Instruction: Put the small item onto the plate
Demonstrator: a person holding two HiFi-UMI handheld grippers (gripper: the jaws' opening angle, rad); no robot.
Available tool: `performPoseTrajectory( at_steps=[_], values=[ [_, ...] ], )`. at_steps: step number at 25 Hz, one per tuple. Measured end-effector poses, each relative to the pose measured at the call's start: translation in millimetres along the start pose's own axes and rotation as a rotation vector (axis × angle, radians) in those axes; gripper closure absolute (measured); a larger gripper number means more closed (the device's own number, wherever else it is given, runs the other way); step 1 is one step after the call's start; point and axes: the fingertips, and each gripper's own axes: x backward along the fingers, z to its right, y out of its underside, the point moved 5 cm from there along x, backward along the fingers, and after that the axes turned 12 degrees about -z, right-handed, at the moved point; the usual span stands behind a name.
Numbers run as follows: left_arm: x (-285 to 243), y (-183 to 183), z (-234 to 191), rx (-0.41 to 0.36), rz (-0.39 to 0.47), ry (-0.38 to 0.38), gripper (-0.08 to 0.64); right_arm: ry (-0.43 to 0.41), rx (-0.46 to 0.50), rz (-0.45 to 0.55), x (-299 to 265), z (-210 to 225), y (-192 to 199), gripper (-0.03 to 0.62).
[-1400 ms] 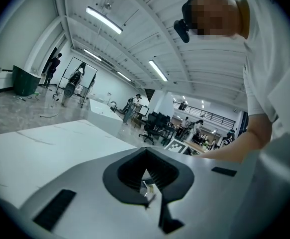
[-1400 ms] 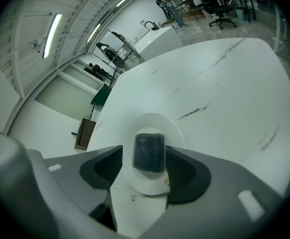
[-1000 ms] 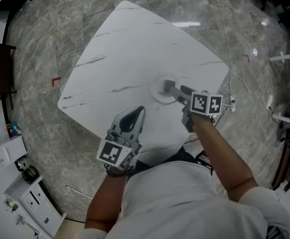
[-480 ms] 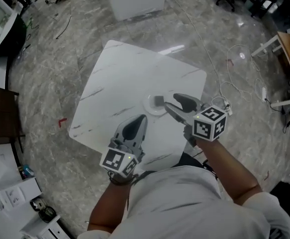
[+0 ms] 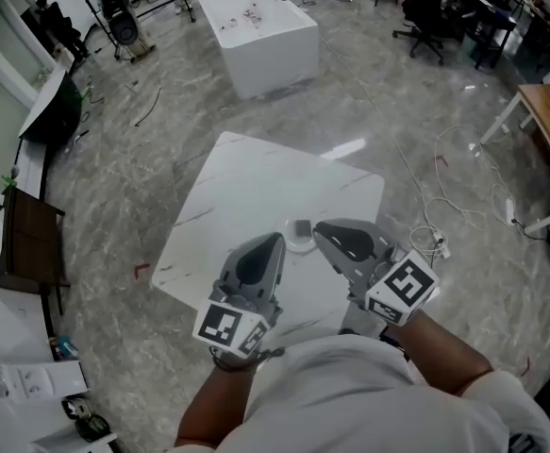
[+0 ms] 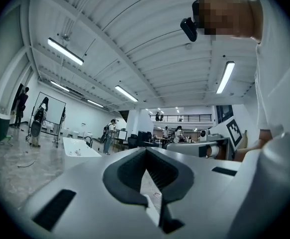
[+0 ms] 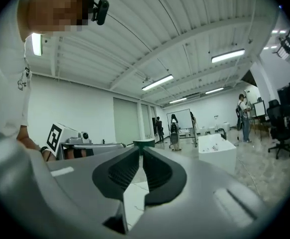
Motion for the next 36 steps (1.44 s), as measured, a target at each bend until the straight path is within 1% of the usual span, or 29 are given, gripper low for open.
performPoseTrajectory(
  at_steps=[4,6,9,11,14,16,19,26,31,36],
  values=[
    [13.8,-22.6,45.3,-0.025,0.03,-0.055,0.555,-0.031,0.106,0.045,41.6,-18.5,-19.5,0.589],
    [15.8,-27.5,73.3,-0.045,0.042,-0.085,0.555,-0.056,0.131,0.068,65.9,-22.3,-24.2,0.589],
    [23.3,-30.0,107.9,-0.047,0.058,-0.117,0.555,-0.098,0.125,0.098,95.8,-30.9,-26.3,0.591],
    [28.4,-34.3,126.2,-0.045,0.085,-0.129,0.555,-0.12,0.11,0.107,110.4,-35.0,-26.2,0.591],
    [32.5,-39.7,151.3,-0.055,0.111,-0.139,0.555,-0.135,0.096,0.11,129.2,-41.4,-24.5,0.591],
    [36.5,-42.5,164.7,-0.064,0.115,-0.146,0.555,-0.139,0.107,0.111,141.0,-49.3,-25.7,0.591],
    [40.0,-46.2,176.3,-0.062,0.109,-0.155,0.555,-0.138,0.125,0.115,154.8,-56.7,-29.6,0.591],
    [43.4,-49.7,194.0,-0.068,0.095,-0.187,0.555,-0.127,0.126,0.119,175.3,-55.4,-30.4,0.591],
    [49.2,-50.7,199.6,-0.07,0.095,-0.197,0.555,-0.114,0.142,0.117,180.8,-59.2,-32.7,0.591],
    [55.9,-53.3,200.7,-0.065,0.103,-0.196,0.555,-0.121,0.125,0.116,181.6,-60.3,-36.3,0.591]
  ],
)
